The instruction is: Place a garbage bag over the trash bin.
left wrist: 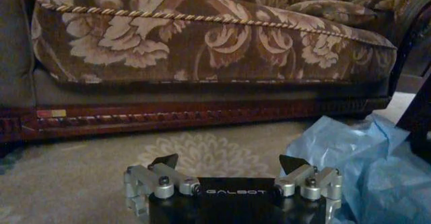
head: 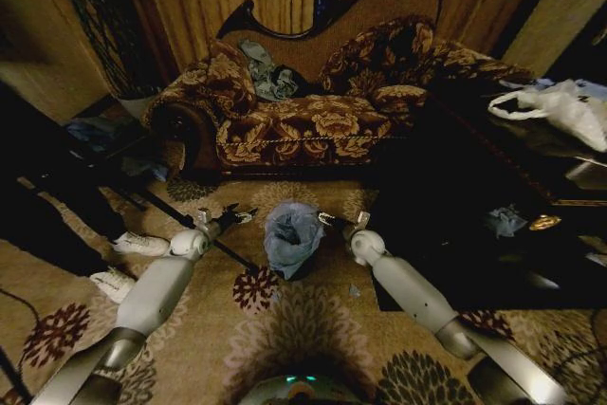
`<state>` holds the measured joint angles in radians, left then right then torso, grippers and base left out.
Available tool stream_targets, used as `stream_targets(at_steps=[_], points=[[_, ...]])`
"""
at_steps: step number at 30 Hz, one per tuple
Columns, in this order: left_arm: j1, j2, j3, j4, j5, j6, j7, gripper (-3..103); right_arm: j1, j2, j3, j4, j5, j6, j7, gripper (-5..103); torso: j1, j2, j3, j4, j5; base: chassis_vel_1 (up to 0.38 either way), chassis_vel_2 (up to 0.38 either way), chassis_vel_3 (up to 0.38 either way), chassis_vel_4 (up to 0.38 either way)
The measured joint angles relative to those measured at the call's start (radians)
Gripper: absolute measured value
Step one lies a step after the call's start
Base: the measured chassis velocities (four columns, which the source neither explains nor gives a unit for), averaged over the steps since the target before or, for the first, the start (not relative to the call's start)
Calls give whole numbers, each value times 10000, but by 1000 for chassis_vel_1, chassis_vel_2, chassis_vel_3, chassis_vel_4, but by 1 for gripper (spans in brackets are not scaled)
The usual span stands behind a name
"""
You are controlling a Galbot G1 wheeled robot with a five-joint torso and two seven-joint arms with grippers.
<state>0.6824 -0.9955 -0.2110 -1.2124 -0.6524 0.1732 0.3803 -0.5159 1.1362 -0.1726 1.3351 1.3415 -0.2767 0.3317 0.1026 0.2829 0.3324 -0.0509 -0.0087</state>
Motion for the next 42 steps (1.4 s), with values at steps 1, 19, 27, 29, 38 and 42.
stream_targets(at_steps=[1, 19, 27, 29, 38, 42], points=[[-5, 19, -3, 33, -45, -2, 0, 100, 3, -42, 49, 129, 306, -77, 150, 100, 0, 0, 0, 0, 0, 0, 0, 0, 0], [-38, 12, -38, 217, -337, -15, -28, 100, 1, 101, 1401, 1011, 5460, -935, 3285, 100, 0, 0, 0, 3, 0, 0, 0, 0, 0], [50, -48, -131, 269, -339, -15, -35, 100, 2, -377, 1514, 1614, 6137, -1451, 3723, 100, 0, 0, -1, 2, -1, 0, 0, 0, 0], [56, -64, -159, 287, -340, -15, -36, 100, -116, -635, 1334, 1837, 5992, -1731, 3664, 100, 0, 0, -1, 5, 0, 0, 0, 0, 0], [279, -491, -596, 118, -107, 76, -106, 100, -752, -1848, 133, 2799, 2970, -3289, 1865, 100, -2, 0, -2, -3, -1, 0, 0, 0, 0], [527, -598, -828, -194, 76, 194, -177, 100, -762, -1728, -560, 2718, 961, -2758, 1427, 100, -2, 0, -1, 2, 3, 0, 0, 0, 0]])
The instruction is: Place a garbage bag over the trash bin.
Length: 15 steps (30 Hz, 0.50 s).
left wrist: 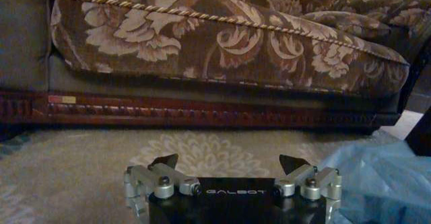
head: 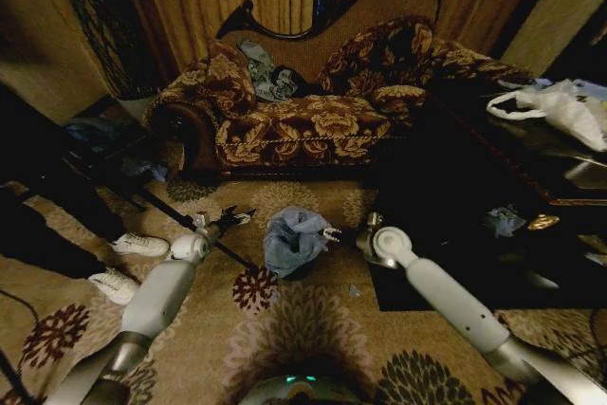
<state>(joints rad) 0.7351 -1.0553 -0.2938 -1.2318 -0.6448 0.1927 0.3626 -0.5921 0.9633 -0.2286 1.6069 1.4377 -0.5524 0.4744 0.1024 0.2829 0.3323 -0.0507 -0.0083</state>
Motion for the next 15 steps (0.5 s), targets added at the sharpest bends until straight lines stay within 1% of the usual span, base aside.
stream_targets(at_steps=[1, 2, 4, 5, 7, 8, 9, 10, 11, 13, 14, 15], points=[[0, 0, 0, 0, 0, 0, 0, 100, 0, 0, 0, 0, 0, 0, 0, 100, 0, 0, 0, 0, 0, 0, 0, 0, 0], [69, -4, -55, -99, 26, 47, -25, 100, 14, 2, -135, -21, -354, 31, -84, 100, 0, 0, 0, 1, 0, 0, 0, 0, 0], [275, 1, -204, -403, 96, 135, -91, 100, 152, -185, -529, 55, -1107, -134, -292, 100, 0, 0, 0, 1, -1, 0, 0, 0, 0], [275, 1, -204, -403, 96, 135, -91, 100, 152, -185, -529, 55, -1107, -134, -292, 100, 0, 0, 0, 1, -1, 0, 0, 0, 0], [357, 2, -279, -524, 145, 154, -105, 100, 276, -426, -767, 323, -1163, -255, -235, 100, 0, 0, 0, 0, -3, 0, 0, 0, 0], [430, -7, -353, -661, 164, 201, -122, 100, 393, -712, -944, 706, -898, -351, -64, 100, 0, 0, 0, -1, -1, 0, 0, 0, 0], [469, -25, -399, -726, 168, 226, -142, 100, 442, -850, -974, 920, -638, -365, 52, 100, 0, 0, 0, -2, -2, 0, 0, 0, 0], [469, -25, -399, -726, 168, 226, -142, 100, 442, -850, -974, 920, -638, -365, 52, 100, 0, 0, 0, -2, -2, 0, 0, 0, 0], [524, -50, -440, -796, 171, 248, -168, 100, 476, -954, -956, 1154, -330, -363, 254, 100, 0, 0, 0, -2, -4, 0, 0, 0, 0], [651, -84, -516, -937, 172, 285, -232, 100, 462, -1020, -752, 1528, 189, -90, 588, 100, 1, 0, 0, -1, -3, 0, 0, 0, 0], [724, -90, -559, -1019, 170, 300, -286, 100, 436, -1031, -632, 1710, 352, 128, 688, 100, 1, 0, 1, -1, -3, 0, 0, 0, 0], [724, -90, -559, -1019, 170, 300, -286, 100, 436, -1031, -632, 1710, 352, 128, 688, 100, 1, 0, 1, -1, -3, 0, 0, 0, 0]])
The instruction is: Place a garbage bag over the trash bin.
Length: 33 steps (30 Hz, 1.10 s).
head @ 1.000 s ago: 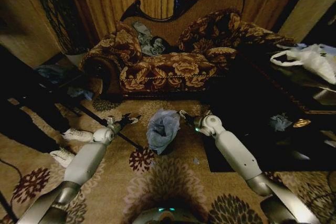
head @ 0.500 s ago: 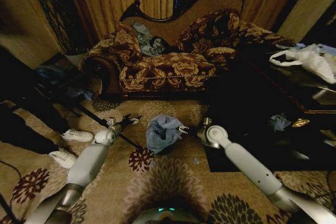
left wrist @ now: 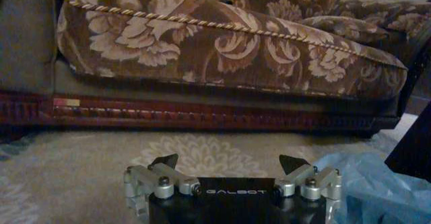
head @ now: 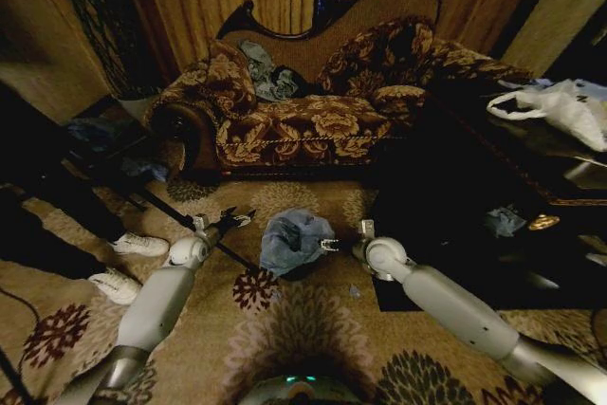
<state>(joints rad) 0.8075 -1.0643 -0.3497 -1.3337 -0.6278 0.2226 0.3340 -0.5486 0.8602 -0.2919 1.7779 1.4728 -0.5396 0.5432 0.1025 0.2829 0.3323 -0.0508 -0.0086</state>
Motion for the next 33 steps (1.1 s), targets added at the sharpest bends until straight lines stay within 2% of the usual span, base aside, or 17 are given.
stream_targets(at_steps=[2, 3, 6, 7, 9, 12, 14, 15, 16, 17, 18, 19, 23, 24, 27, 31, 33], points=[[233, -5, -188, -289, -34, 92, -184, 100, -177, -20, 262, 608, 104, 729, 420, 100, 1, 0, 0, 1, 0, 0, 0, 0, 0], [233, -5, -188, -289, -34, 92, -184, 100, -177, -20, 262, 608, 104, 729, 420, 100, 1, 0, 0, 1, 0, 0, 0, 0, 0], [602, 19, -478, -876, -120, 312, -769, 100, -757, 7, 355, 1572, -164, 1750, 875, 100, 1, 0, 0, 0, -2, 0, 0, 0, 0], [602, 19, -478, -876, -120, 312, -769, 100, -757, 7, 355, 1572, -164, 1750, 875, 100, 1, 0, 0, 0, -2, 0, 0, 0, 0], [898, 47, -695, -1404, -232, 512, -1406, 100, -1367, 380, 330, 1888, -1023, 2503, 947, 103, 0, 0, -1, -1, -1, 0, 0, 0, 0], [1019, 59, -802, -1732, -363, 661, -1867, 100, -1789, 785, 278, 1895, -1824, 2936, 957, 100, 1, 0, 0, 2, 1, 0, 0, 0, 0], [978, 103, -722, -2077, -639, 906, -2289, 100, -2392, 1278, 301, 1901, -2704, 3331, 1142, 90, 0, 0, 0, 1, -1, 0, 0, 0, 0], [978, 103, -722, -2077, -639, 906, -2289, 100, -2392, 1278, 301, 1901, -2704, 3331, 1142, 90, 0, 0, 0, 1, -1, 0, 0, 0, 0], [969, 106, -698, -2239, -776, 1025, -2411, 100, -2570, 1554, 304, 1883, -3011, 3501, 1343, 84, 1, 0, 0, -4, -4, 0, 0, 0, 0], [986, 109, -705, -2395, -872, 1143, -2524, 100, -2653, 1819, 305, 1837, -3160, 3610, 1582, 79, 0, 0, 0, -6, -3, 0, 0, 0, 0], [1027, 132, -725, -2675, -1063, 1336, -2851, 100, -2681, 2439, 294, 1653, -3252, 3745, 2220, 74, 0, 0, -1, -3, 2, 0, 0, 0, 0], [1027, 132, -725, -2675, -1063, 1336, -2851, 100, -2681, 2439, 294, 1653, -3252, 3745, 2220, 74, 0, 0, -1, -3, 2, 0, 0, 0, 0], [684, 147, -527, -2954, -1772, 1792, -3685, 100, -2446, 3673, 258, 717, -3417, 3971, 3520, 57, 0, 0, 0, 0, -4, 0, 0, 0, 0], [684, 147, -527, -2954, -1772, 1792, -3685, 100, -2446, 3673, 258, 717, -3417, 3971, 3520, 57, 0, 0, 0, 0, -4, 0, 0, 0, 0], [523, 302, -460, -3110, -2100, 2009, -3952, 100, -2136, 4753, 106, -115, -3375, 4054, 4419, 41, 2, 0, 0, -1, 1, 0, 0, 0, 0], [479, 430, -451, -3116, -2118, 2016, -3965, 100, -2020, 5263, 11, -541, -3409, 4055, 4679, 30, 1, 0, 0, 1, -2, 0, 0, 0, 0], [425, 562, -443, -3047, -2132, 2017, -3930, 100, -1880, 5723, -72, -933, -3425, 4051, 4920, 19, 1, 0, 0, 2, -5, 0, 0, 0, 0]])
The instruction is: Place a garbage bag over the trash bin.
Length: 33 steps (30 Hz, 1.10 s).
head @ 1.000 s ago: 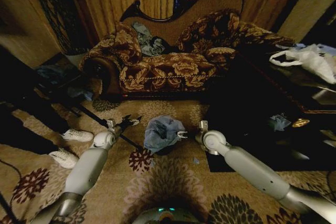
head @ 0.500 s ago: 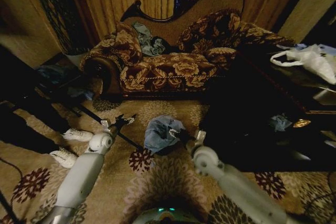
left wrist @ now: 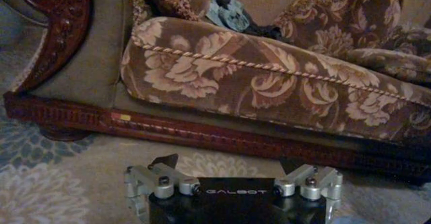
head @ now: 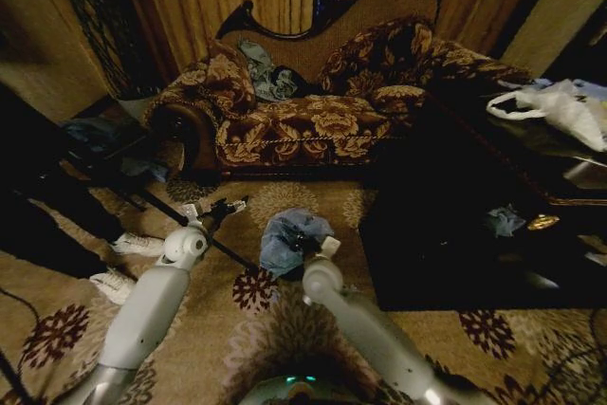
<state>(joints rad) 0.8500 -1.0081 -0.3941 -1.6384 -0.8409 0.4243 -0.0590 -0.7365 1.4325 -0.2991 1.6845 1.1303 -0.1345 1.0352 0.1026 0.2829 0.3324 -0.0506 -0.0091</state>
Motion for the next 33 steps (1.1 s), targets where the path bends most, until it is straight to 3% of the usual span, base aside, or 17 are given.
stream_targets(at_steps=[4, 9, 13, 15, 17, 19, 20, 21, 22, 23, 24, 26, 27, 28, 30, 32, 33], points=[[-159, 187, 113, 178, -116, 26, 35, 100, 275, 566, -35, -924, -525, 2, -28, 4, 0, 0, 0, -2, 3, 0, 0, 0, 0], [-384, 306, 215, 250, -524, 232, -90, 100, 525, 842, 14, -1703, -1017, 23, -285, 1, 0, 0, 1, -1, 1, 0, 0, 0, 0], [-933, 681, 660, 230, -1819, 990, -618, 100, 703, 802, 22, -1908, -1095, 84, -335, 0, 0, -1, 1, 0, 4, 0, 0, 0, 0], [-1559, 965, 1077, 99, -3302, 2009, -1182, 100, 605, 480, 3, -1350, -704, 84, -216, 0, 1, -1, 1, -4, 4, 0, 0, 0, 0], [-1702, 1019, 1140, 80, -3399, 2240, -1092, 100, 522, 366, -2, -1111, -580, 94, -164, 0, 1, -1, 1, -3, 5, 0, 0, 0, 0], [-2086, 1188, 1401, 228, -2121, 2330, 57, 100, 106, -204, 1, 34, -185, 88, -127, 0, 0, 0, 0, -8, 13, 0, 0, 0, 0], [-2086, 1188, 1401, 228, -2121, 2330, 57, 100, 106, -204, 1, 34, -185, 88, -127, 0, 0, 0, 0, -8, 13, 0, 0, 0, 0], [-2090, 1255, 1402, 308, -1429, 2219, 634, 100, -20, -443, 2, 354, -166, 55, -236, 0, 0, 0, 0, -7, 6, 0, 0, 0, 0], [-1983, 1433, 1329, 458, -87, 1551, 1980, 100, -250, -1018, 13, 886, -304, -154, -725, 0, 0, -1, 0, -6, 5, 0, 0, 0, 0], [-1867, 1574, 1267, 523, 534, 953, 2908, 100, -336, -1345, 74, 1074, -443, -325, -1086, 0, 0, 0, 0, -3, 5, 0, 0, 0, 0], [-1867, 1574, 1267, 523, 534, 953, 2908, 100, -336, -1345, 74, 1074, -443, -325, -1086, 0, 0, 0, 0, -3, 5, 0, 0, 0, 0], [-1770, 1830, 1287, 928, 2139, -1007, 5160, 100, -444, -2186, 354, 1412, -860, -811, -2277, 4, -1, 0, 0, 3, 7, 0, 0, 0, 0], [-1867, 1842, 1397, 1121, 2512, -1529, 5719, 100, -462, -2358, 430, 1481, -935, -866, -2489, 4, -2, 0, 0, 5, 9, 0, 0, 0, 0], [-1867, 1842, 1397, 1121, 2512, -1529, 5719, 100, -462, -2358, 430, 1481, -935, -866, -2489, 4, -2, 0, 0, 5, 9, 0, 0, 0, 0], [-2637, 1826, 2273, 1904, 3974, -3408, 7714, 100, -480, -2842, 632, 1615, -1469, -793, -2916, 15, -1, -1, 0, -2, 2, 0, 0, 0, 0], [-2906, 1829, 2641, 2082, 4289, -3848, 8168, 100, -480, -2932, 689, 1615, -1612, -716, -3004, 20, 0, -1, 0, -3, 6, 0, 0, 0, 0], [-3473, 1793, 3397, 2486, 4911, -4557, 8725, 100, -504, -3036, 868, 1628, -1876, -564, -3138, 25, 0, -1, 0, -6, 9, 0, 0, 0, 0]])
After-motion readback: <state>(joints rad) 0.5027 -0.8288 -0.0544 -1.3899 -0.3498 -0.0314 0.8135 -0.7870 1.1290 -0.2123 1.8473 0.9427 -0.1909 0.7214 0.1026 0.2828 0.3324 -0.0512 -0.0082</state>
